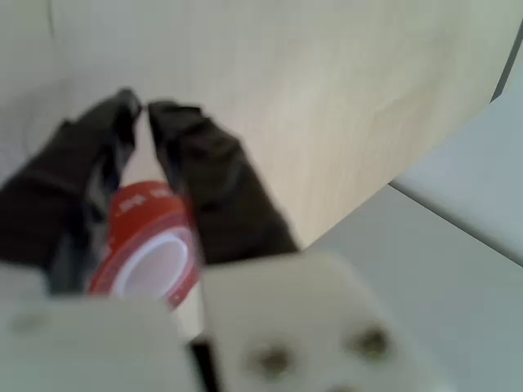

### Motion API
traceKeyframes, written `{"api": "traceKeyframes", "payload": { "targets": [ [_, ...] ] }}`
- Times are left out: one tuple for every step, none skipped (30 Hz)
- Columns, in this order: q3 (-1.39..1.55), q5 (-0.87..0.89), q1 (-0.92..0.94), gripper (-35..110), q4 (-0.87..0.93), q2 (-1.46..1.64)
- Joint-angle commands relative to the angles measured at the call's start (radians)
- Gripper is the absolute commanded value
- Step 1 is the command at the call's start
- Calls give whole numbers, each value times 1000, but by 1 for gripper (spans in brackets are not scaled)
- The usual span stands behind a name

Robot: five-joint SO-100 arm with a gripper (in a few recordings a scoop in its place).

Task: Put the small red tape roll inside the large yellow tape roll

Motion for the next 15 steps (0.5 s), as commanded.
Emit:
{"api": "traceKeyframes", "payload": {
  "targets": [
    [-12, 35, -52, 0, 164, -8],
    [-23, 35, -54, 0, 164, -8],
    [-35, 35, -54, 0, 164, -8],
    [-49, 35, -54, 0, 164, -8],
    [-64, 35, -51, 0, 164, -8],
    [-80, 35, -46, 0, 164, -8],
    [-95, 34, -37, 0, 160, -8],
    [-109, 31, -23, 0, 155, -8],
    [-121, 28, -12, 0, 153, -8],
    [-137, 26, 3, 0, 153, -11],
    [-161, 26, 15, 0, 153, -28],
    [-192, 26, 26, 0, 150, -67],
    [-233, 26, 38, 0, 146, -127],
    [-285, 26, 55, 0, 137, -209],
    [-344, 26, 77, 0, 133, -299]
  ]
}}
